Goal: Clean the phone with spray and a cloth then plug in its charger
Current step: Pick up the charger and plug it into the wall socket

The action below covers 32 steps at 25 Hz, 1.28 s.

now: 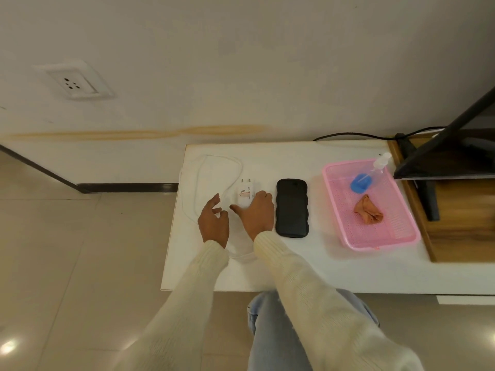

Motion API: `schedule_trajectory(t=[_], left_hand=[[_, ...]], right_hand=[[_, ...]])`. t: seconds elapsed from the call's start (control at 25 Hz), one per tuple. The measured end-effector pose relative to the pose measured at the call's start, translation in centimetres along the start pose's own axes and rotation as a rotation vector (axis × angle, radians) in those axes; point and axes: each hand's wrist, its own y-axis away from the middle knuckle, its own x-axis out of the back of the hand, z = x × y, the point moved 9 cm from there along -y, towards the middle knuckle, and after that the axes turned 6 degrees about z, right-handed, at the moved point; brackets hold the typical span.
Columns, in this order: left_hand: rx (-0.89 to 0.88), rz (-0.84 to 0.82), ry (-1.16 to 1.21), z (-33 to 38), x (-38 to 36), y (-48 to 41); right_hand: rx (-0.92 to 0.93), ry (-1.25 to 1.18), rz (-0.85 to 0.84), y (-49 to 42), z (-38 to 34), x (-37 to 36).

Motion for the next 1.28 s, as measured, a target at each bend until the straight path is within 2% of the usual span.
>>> schedule_trajectory(t=[0.16,0.4,0.52,0.6,0.68,0.72,0.84,0.96,1.12,1.2,1.28], left_hand=[[0.018,-0.001,-0.014,-0.7,0.3,-0.2],[0.049,-0.007,0.044,-0.5,0.1,0.3],[0.229,-0.055,0.284,-0.5,-1.2,0.8],[0.389,-0.161,0.462,-0.2,-2.9,1.6],[0.515,-0.326,0.640,1.2,-5.0,2.9],[0.546,-0.402,0.705,2.2,-5.8,3.4],[0.549,-0.551,0.809,5.4,-7.4,4.8],[0.572,-0.622,0.925,7.4,-8.1,5.8],[0.541,-0.648,0.931,8.3,-8.4,6.0],[0.523,-0.632,0.932,8.4,-8.1,6.0],[0.497,-0.607,0.936,8.7,-7.7,5.9]], right_hand=[[0.026,0.018,0.060,-0.2,0.3,-0.5],[-0.099,-0.297,0.094,-0.1,2.6,1.8],[-0.011,-0.448,0.147,0.7,2.4,4.8],[-0.001,-0.549,0.171,1.5,2.2,6.7],[-0.080,-0.728,0.090,1.9,2.0,7.6],[-0.144,-0.890,-0.009,2.1,1.9,7.6],[-0.365,-1.489,-0.447,3.3,0.1,7.1],[-0.448,-1.805,-0.751,4.4,-1.6,7.5],[-0.451,-1.914,-0.806,4.5,-1.6,7.9],[-0.453,-1.885,-0.771,4.2,-1.2,8.0],[-0.432,-1.796,-0.663,3.8,-0.6,8.3]])
